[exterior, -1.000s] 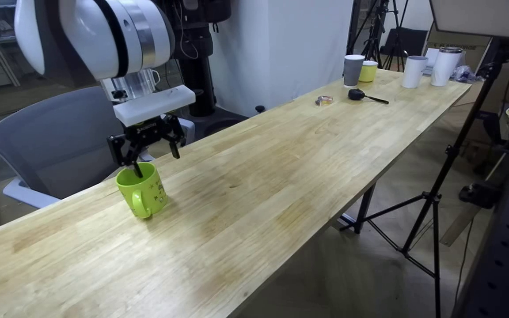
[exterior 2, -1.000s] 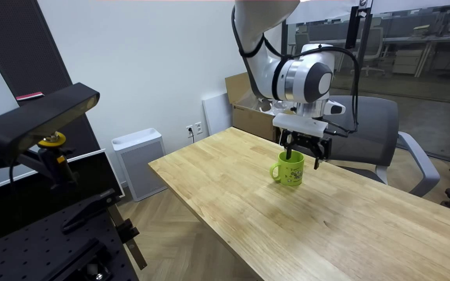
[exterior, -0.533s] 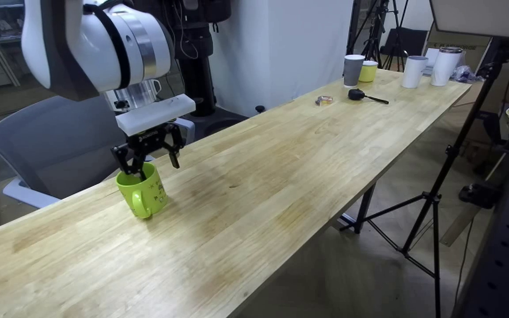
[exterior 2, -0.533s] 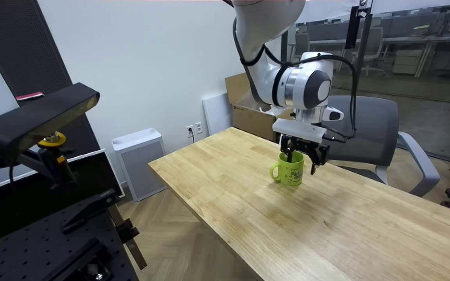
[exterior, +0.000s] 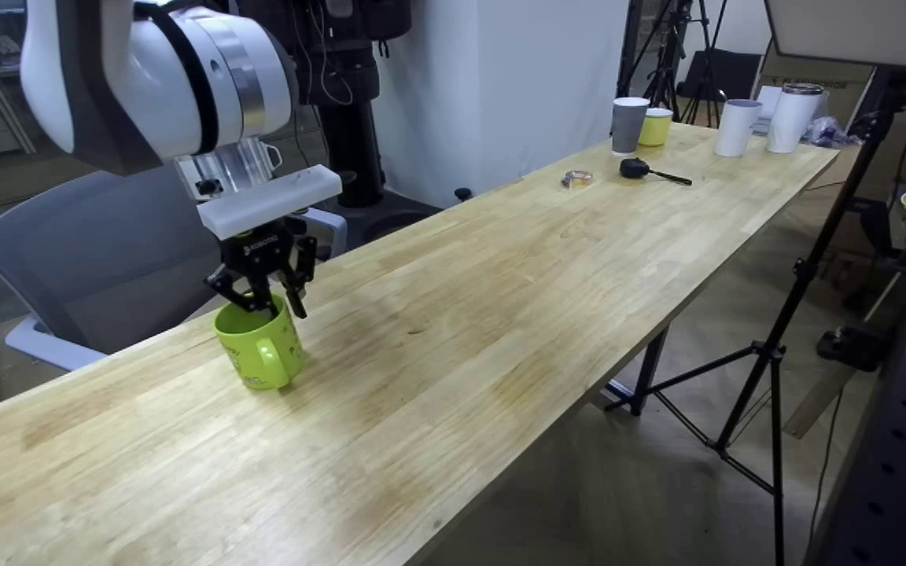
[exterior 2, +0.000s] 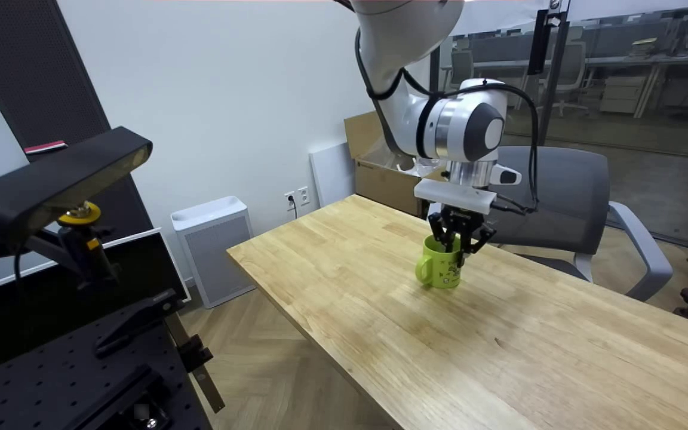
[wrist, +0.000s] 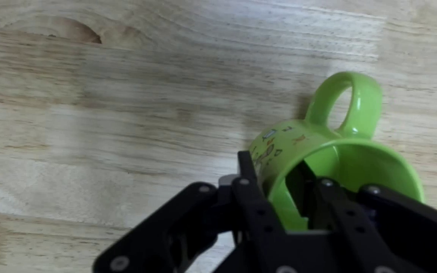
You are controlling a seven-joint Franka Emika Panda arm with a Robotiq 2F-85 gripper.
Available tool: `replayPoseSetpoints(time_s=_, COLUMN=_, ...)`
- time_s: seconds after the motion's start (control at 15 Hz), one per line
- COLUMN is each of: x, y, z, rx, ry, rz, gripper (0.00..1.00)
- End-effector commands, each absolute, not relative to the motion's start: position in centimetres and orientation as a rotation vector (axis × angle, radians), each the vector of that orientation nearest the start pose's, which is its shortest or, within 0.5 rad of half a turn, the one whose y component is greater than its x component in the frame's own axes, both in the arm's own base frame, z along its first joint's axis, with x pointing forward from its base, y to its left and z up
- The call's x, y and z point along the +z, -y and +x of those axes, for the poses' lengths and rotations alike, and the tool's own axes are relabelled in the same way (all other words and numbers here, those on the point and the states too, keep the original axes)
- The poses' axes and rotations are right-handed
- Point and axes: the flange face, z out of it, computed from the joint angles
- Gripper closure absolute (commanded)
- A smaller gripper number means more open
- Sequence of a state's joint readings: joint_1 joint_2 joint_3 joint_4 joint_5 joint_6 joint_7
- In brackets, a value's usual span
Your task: Move the yellow mug forward
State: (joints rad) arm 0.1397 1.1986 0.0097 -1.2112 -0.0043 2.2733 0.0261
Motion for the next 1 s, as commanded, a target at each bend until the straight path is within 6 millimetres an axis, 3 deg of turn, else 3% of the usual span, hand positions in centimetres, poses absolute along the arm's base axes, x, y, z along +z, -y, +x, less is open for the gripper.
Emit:
replayPoseSetpoints(time_s=0.0, x=4.4, y=-10.8, z=71.9, rx=0.244, ry=0.159, rz=-3.168, gripper=0.99)
replayPoseSetpoints(time_s=0.47, x=7.5, y=-11.1, z=73.4, rx=0.202, ry=0.181, rz=-3.178, gripper=0.98)
replayPoseSetpoints(time_s=0.73, x=8.2, y=-11.7, z=73.5, rx=0.203, ry=0.208, rz=-3.168, gripper=0.98)
replayPoseSetpoints(time_s=0.93, x=8.4, y=-11.0, z=73.2, rx=0.231, ry=0.209, rz=-3.167, gripper=0.98)
